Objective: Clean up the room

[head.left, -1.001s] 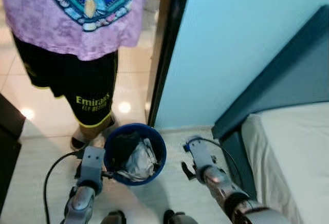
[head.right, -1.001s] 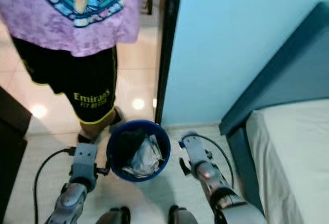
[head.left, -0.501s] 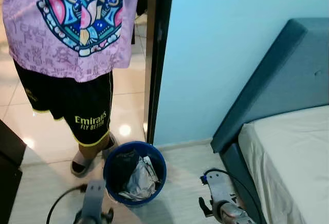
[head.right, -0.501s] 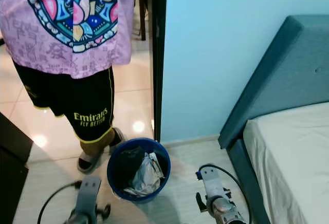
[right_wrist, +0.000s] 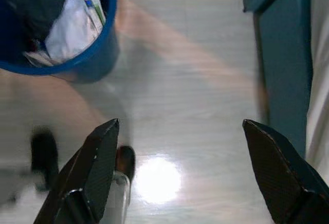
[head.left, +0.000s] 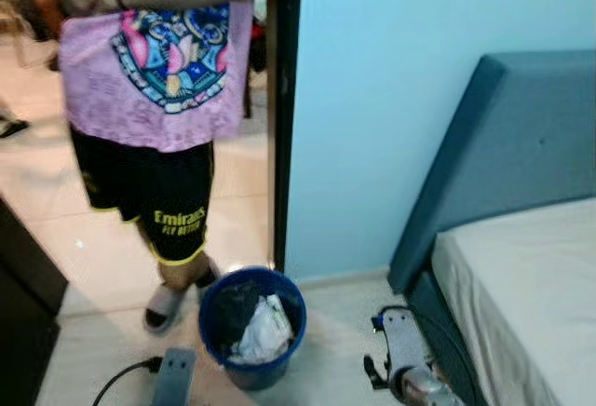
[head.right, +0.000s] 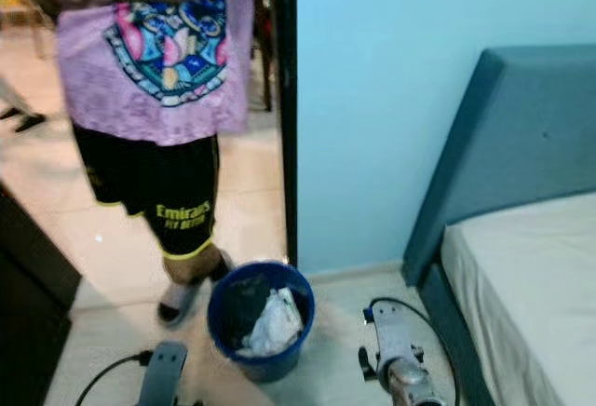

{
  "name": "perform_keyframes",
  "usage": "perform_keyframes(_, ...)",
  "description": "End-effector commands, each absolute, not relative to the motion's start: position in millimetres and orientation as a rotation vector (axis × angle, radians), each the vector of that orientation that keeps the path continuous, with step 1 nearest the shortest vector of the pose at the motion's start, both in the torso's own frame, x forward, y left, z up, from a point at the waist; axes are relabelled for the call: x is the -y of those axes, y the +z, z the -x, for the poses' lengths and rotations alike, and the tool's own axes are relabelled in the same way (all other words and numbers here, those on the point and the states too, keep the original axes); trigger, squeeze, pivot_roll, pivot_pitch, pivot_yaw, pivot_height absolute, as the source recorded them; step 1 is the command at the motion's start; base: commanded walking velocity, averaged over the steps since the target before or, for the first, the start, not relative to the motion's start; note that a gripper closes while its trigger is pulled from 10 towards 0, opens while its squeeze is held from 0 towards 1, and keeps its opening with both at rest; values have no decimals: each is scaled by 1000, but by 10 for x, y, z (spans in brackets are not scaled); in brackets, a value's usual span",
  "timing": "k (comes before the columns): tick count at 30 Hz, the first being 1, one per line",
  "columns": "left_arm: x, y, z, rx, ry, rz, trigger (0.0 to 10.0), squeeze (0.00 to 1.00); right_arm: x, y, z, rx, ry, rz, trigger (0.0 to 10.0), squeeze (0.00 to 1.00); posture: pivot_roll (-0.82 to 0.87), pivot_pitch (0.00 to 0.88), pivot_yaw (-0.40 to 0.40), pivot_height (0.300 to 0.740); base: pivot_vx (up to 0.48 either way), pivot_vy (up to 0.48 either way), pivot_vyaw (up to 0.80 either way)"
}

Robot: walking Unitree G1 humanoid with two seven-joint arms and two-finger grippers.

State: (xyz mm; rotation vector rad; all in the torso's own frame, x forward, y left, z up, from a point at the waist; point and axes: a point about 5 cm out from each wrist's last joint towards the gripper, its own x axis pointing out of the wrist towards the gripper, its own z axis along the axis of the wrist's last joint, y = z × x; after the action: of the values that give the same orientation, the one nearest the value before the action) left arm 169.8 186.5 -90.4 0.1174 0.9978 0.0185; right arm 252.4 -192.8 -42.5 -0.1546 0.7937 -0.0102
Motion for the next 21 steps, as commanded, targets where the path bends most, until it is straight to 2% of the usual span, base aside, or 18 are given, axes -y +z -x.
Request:
perform_keyframes(1, -1909, -907, -1680, -1010, 14, -136, 10000, 0, 1917, -444, -2502, -807, -9, 155, 10000, 0, -102, 38, -26, 740, -364, 0, 0)
perform_keyframes(7, -1912, -919, -1654, -1020, 6, -144, 10000, 0, 1920, -439, -2508, -806, -18, 147, 10000, 0, -100, 29, -26, 740, -366, 0, 0)
perform_keyframes(9, -1909, -918, -1657, -1018, 3, -146, 10000, 0, 1922, -440, -2507, -808, -19, 148, 10000, 0, -99, 27, -27, 740, -364, 0, -475)
perform_keyframes(21, -1837, -883, -1756, -991, -21, -146, 10000, 0, 1946, -443, -2501, -816, -31, 152, 10000, 0, -101, 40, -28, 740, -353, 0, -732)
